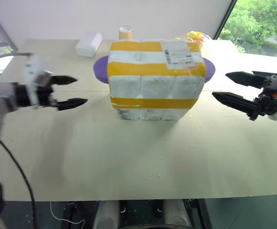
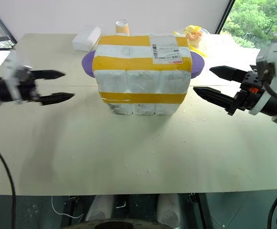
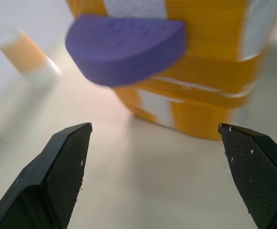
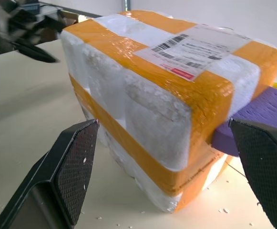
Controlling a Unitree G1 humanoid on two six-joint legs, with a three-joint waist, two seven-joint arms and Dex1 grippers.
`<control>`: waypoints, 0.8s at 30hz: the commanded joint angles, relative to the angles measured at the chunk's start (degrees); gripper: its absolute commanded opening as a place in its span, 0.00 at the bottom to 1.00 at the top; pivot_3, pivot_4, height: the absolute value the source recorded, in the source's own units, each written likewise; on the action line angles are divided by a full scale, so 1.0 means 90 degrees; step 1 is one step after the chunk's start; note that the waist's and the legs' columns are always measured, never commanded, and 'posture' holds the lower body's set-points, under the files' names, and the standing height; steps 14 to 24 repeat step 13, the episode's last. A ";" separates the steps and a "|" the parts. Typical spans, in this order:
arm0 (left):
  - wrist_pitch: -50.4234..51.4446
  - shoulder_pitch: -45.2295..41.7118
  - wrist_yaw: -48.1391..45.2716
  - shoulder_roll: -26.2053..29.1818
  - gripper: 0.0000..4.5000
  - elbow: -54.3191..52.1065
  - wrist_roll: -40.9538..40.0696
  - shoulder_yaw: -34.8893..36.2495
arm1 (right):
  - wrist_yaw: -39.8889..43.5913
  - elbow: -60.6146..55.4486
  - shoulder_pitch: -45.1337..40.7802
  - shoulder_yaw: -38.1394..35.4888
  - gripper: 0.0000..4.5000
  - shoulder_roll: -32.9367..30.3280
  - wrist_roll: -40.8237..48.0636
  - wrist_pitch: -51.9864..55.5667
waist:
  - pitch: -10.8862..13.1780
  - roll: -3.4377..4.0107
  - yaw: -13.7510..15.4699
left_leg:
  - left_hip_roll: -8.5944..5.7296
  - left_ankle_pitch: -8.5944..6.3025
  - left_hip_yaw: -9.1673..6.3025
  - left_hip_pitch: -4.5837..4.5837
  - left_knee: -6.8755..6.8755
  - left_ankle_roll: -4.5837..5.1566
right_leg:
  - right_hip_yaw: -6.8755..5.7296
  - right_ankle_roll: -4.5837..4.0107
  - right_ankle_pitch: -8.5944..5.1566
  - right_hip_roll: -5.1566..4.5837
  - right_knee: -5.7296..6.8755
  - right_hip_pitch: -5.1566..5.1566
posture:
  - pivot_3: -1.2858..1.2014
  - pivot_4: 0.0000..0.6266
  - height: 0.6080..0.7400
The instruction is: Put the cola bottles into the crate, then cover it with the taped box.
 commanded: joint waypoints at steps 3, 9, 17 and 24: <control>0.1430 0.0515 -0.0988 0.0868 0.99 -0.0266 -0.0914 0.0852 | 0.0564 0.0347 -0.0036 0.0123 1.00 -0.0208 -0.0229 -0.0254 | 0.0000 0.0004 0.0018 | -0.0009 -0.0002 -0.0003 0.0006 0.0000 -0.0001 | -0.0001 -0.0001 -0.0001 -0.0004 -0.0001 0.0008 | 0.52 0.24 1.00; 0.1421 0.0543 -0.0923 0.0966 0.99 -0.0161 -0.0720 0.1058 | 0.1043 0.0469 -0.0028 0.0370 1.00 -0.0185 -0.0428 -0.0420 | 0.0000 0.0006 -0.0011 | -0.0017 -0.0002 -0.0001 0.0005 -0.0003 -0.0002 | -0.0001 -0.0003 -0.0001 -0.0001 -0.0001 0.0004 | 0.52 0.24 1.00; 0.1099 0.0572 -0.0669 0.0914 0.99 -0.0262 -0.0343 0.0942 | 0.1063 0.0413 -0.0012 0.0494 1.00 -0.0072 -0.0496 -0.0490 | 0.0000 0.0006 -0.0015 | -0.0019 -0.0001 0.0001 0.0004 -0.0005 -0.0003 | -0.0001 -0.0003 -0.0001 0.0000 -0.0002 0.0002 | 0.52 0.24 1.00; 0.1099 0.0572 -0.0669 0.0914 0.99 -0.0262 -0.0343 0.0942 | 0.1063 0.0413 -0.0012 0.0494 1.00 -0.0072 -0.0496 -0.0490 | 0.0000 0.0006 -0.0015 | -0.0019 -0.0001 0.0001 0.0004 -0.0005 -0.0003 | -0.0001 -0.0003 -0.0001 0.0000 -0.0002 0.0002 | 0.52 0.24 1.00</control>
